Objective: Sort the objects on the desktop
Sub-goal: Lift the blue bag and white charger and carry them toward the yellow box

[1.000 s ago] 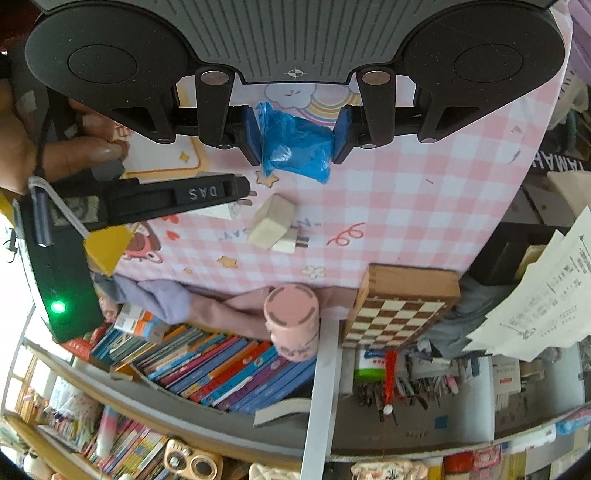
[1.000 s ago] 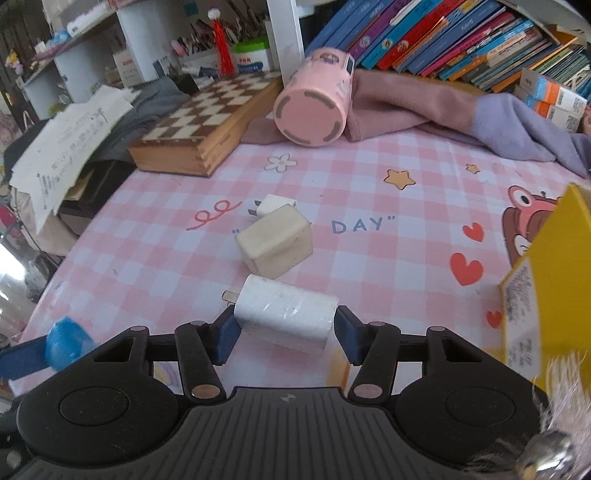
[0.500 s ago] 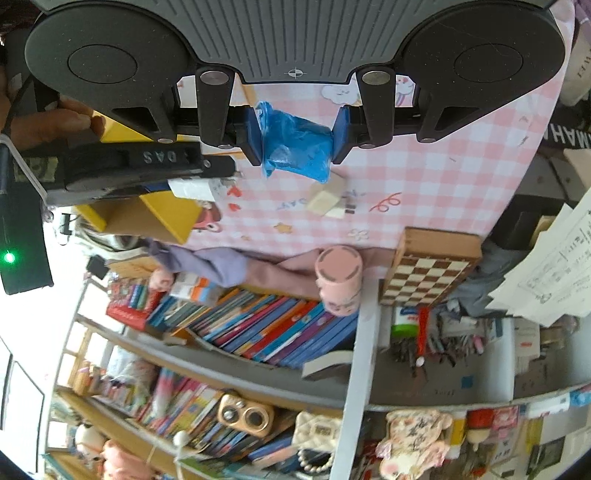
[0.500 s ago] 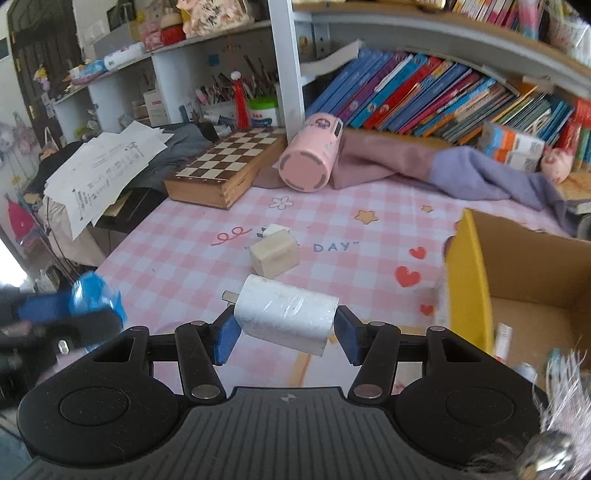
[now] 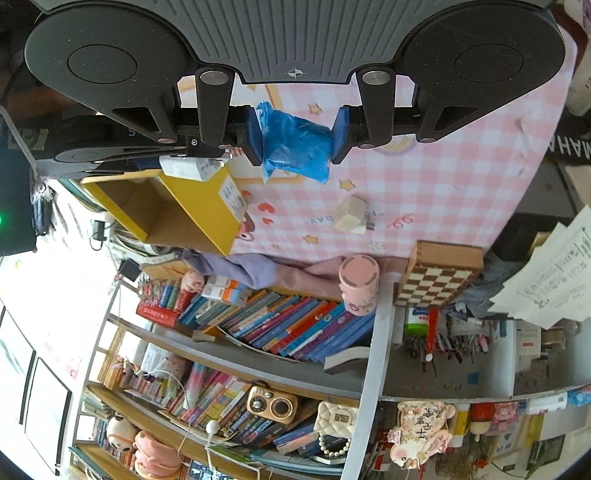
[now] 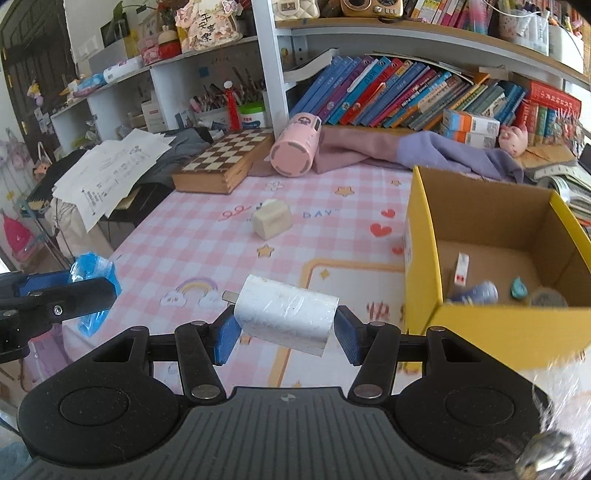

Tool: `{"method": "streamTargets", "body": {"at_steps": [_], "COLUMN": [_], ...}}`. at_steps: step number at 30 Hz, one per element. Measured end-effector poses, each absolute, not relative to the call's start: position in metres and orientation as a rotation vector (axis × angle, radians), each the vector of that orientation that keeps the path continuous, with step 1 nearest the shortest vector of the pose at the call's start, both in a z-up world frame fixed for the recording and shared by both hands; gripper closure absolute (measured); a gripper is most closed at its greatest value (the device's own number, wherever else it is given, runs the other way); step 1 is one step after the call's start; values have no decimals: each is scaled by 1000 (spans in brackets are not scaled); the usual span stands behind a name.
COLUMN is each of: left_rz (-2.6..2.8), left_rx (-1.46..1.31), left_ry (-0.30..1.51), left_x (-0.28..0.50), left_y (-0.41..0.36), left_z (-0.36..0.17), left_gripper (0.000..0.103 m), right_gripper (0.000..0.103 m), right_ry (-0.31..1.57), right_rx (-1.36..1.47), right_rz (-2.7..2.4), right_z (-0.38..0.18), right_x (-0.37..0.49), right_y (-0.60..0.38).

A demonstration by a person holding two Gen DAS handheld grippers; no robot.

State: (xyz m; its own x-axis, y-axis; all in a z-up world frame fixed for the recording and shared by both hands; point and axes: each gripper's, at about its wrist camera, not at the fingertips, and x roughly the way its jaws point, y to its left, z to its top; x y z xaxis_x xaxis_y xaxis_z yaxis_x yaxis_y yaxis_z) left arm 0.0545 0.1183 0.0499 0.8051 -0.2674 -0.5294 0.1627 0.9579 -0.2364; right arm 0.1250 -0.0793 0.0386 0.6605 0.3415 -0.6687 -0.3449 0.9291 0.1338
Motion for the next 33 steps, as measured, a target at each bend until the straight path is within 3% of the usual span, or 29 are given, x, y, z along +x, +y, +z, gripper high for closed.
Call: {"method": "streamTargets", "body": {"at_steps": [13,33], "left_rz": [-307,-533], "left_rx": [-194,-137], "left_ry": [612,644], "left_x": [8,11], "left_y": [102,42], "left_z": [45,41], "left_gripper": [67,68], "right_gripper": [50,50], "right_ry": [770,788], "right_rx": [17,101], "right_rz": [337,123], "right_z": [35,31], "right_x": [56,10], "right_y": [-96,-162]}}
